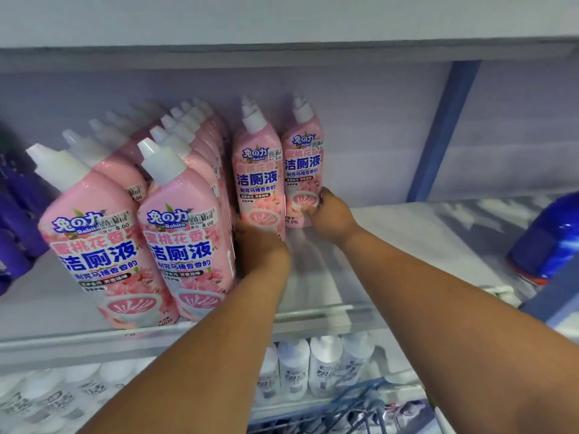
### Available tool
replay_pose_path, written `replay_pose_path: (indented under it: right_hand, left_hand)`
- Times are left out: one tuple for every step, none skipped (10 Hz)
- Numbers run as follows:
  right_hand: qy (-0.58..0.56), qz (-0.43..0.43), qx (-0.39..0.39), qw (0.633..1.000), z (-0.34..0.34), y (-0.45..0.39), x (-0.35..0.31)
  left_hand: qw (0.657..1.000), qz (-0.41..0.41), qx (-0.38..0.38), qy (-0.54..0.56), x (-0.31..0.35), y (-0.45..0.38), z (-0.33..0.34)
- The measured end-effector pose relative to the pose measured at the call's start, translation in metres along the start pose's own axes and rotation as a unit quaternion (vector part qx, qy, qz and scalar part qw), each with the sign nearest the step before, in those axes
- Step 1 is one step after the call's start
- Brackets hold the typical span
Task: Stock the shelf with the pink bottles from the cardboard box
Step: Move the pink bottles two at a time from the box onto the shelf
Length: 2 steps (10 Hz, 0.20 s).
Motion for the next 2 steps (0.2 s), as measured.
replay_pose_path:
  right_hand:
    - [0.039, -0.001, 0.001, 0.999, -0.012, 0.023, -0.003]
    - [0.049, -0.012, -0.003, 0.999, -0.032, 0.072, -0.016]
  left_hand:
    - [1.000, 0.020, -0.018, 0.007, 0.012, 0.004, -0.010]
    - [0.996, 0.042, -0.076, -0.006, 0.030, 0.024, -0.024]
Point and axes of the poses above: each hand's wrist, its own y-axis away from the middle knuckle, its own z-axis out of the palm, x = y × z, the point moved 5 cm from there along -y, towards the middle knuckle, and after that the axes turned 13 degrees about z, right-handed, at the moved point
